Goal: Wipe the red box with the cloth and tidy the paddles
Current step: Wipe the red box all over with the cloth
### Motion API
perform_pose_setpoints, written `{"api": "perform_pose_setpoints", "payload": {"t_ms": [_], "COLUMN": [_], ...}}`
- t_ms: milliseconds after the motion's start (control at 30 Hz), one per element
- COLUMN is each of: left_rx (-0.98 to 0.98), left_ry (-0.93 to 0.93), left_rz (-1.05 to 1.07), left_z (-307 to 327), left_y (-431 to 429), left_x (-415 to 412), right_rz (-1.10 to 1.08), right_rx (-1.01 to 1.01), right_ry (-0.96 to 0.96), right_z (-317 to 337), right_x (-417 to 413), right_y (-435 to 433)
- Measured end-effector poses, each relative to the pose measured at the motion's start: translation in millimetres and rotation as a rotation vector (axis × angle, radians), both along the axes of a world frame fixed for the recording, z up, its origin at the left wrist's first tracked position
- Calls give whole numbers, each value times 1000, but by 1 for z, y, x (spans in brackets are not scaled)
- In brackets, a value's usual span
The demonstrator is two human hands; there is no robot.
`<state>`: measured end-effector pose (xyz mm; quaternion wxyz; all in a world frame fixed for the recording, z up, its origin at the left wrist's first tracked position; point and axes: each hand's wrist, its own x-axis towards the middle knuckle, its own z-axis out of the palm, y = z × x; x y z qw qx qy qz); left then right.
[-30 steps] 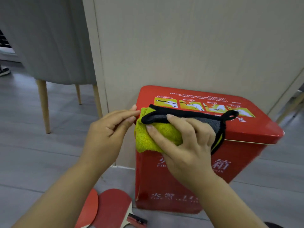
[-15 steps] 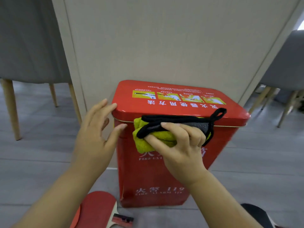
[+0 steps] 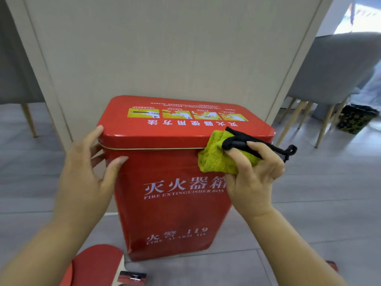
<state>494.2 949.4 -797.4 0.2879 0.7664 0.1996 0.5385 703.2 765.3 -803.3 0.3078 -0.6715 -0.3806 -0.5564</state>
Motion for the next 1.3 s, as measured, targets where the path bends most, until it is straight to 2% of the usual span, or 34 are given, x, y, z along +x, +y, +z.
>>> {"api": "perform_pose_setpoints", "payload": {"t_ms": [167, 333, 500, 600, 767, 933, 1300], "left_rx": [167, 189, 173, 159, 73, 123, 100], "left_ry": [8, -8, 10, 19, 58, 85, 119], "left_rz": [39, 41, 24, 11, -40, -49, -123], "left_z": [-12, -9, -7, -3, 6, 9, 8], "left_y": [6, 0, 1, 3, 6, 15, 25], "left_x": [4, 7, 4, 0, -10, -19, -31], "right_rz": [76, 258, 229, 260, 330, 380, 397], "right_rx": [89, 246, 395, 356, 168, 98, -130], "right_ry": [255, 594, 713, 753, 722, 693, 181], "right_z": [-10, -22, -31, -33, -38, -35, -46], "right_x": [19, 19, -7, -28, -66, -93, -116], "right_y": [-23, -20, 4, 21, 47, 70, 94]}}
